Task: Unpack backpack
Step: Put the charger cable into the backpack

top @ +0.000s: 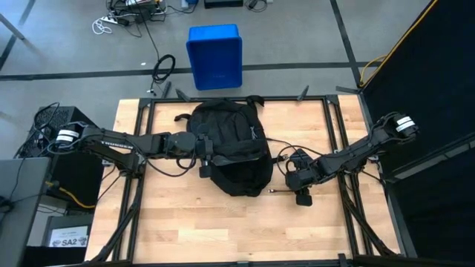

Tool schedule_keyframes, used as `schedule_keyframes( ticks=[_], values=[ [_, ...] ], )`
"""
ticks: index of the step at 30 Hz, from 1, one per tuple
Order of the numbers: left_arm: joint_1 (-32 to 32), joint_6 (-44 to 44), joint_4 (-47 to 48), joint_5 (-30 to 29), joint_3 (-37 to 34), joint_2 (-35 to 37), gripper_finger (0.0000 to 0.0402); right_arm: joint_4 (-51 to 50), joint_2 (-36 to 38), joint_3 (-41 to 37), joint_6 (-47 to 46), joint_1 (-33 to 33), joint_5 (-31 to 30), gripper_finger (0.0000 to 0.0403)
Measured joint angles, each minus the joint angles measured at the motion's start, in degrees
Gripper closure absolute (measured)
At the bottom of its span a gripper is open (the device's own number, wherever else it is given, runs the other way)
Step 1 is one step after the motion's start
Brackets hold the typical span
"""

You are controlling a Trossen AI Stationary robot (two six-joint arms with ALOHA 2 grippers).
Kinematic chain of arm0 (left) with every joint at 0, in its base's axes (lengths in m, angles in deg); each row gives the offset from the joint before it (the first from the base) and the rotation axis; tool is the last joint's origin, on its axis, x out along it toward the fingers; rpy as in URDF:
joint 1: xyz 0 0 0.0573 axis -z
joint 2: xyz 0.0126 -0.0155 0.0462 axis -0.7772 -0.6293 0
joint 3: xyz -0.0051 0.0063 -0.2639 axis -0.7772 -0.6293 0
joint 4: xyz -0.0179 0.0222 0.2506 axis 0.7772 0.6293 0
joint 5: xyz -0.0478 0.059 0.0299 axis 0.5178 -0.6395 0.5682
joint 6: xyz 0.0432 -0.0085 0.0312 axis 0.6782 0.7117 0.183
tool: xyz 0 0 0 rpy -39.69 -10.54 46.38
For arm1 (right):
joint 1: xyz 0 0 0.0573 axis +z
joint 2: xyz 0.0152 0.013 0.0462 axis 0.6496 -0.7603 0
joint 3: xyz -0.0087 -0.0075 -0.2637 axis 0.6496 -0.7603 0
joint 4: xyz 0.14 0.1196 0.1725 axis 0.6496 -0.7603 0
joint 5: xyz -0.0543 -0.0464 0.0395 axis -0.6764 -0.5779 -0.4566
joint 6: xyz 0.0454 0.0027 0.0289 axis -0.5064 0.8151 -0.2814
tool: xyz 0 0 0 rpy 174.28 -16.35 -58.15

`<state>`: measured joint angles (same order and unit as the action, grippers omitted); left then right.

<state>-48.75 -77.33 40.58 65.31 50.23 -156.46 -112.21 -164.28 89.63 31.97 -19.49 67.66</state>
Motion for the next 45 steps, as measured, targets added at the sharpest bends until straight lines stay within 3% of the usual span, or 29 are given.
schedule_keyframes(
  ticks=[5,11,14,19,25,32,45],
  values=[
    [0.0,0.0,0.0,0.0,0.0,0.0,0.0402,3.1,-1.4,-0.9,0.0,0.9,-0.7,0.0266],
    [0.0,0.0,0.0,0.0,0.0,0.0,0.0402,5.7,-8.2,0.4,-2.3,2.2,-1.6,0.0271],
    [0.0,0.0,-0.1,0.0,0.0,0.0,0.0402,6.2,-9.2,1.0,-2.6,2.2,-1.5,0.0304],
    [0.0,-0.1,-0.1,-0.1,0.0,0.0,0.0402,5.3,-9.0,2.1,-1.9,1.6,0.7,0.0392],
    [0.0,-0.4,-0.1,-0.1,0.0,0.0,0.0402,4.7,-8.8,5.2,-1.9,1.4,2.8,0.0401],
    [0.0,-0.8,-0.4,-0.2,0.0,0.0,0.0402,15.3,-7.4,9.0,0.5,1.4,6.4,0.0402],
    [0.0,-1.0,0.0,-0.2,0.0,0.0,0.0402,21.5,-3.4,17.1,8.7,1.4,6.9,0.0403]
  ],
)
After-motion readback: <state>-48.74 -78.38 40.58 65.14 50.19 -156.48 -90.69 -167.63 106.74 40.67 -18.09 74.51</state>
